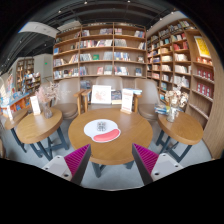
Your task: Arrange mouse
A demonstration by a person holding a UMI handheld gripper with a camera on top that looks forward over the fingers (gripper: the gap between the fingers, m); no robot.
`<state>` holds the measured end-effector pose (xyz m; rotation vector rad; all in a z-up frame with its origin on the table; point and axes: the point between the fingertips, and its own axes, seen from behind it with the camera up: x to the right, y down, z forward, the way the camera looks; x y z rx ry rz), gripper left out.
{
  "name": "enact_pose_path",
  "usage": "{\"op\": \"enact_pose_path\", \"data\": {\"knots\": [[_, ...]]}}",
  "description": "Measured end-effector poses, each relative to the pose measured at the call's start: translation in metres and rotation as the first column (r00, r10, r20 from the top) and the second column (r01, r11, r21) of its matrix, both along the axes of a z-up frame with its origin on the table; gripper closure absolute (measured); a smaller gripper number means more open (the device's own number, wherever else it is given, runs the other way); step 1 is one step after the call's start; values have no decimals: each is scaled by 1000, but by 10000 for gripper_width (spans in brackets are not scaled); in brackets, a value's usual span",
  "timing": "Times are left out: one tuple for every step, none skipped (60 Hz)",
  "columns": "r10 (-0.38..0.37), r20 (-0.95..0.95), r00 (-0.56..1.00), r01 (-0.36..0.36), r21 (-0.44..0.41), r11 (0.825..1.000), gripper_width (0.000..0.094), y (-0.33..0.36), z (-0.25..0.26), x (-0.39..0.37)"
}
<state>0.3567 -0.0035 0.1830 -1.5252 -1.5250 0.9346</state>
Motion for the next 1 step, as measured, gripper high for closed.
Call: {"op": "enact_pose_path", "data": {"knots": [[2, 0, 1000, -2, -2, 1000, 80, -1, 0, 2]]}}
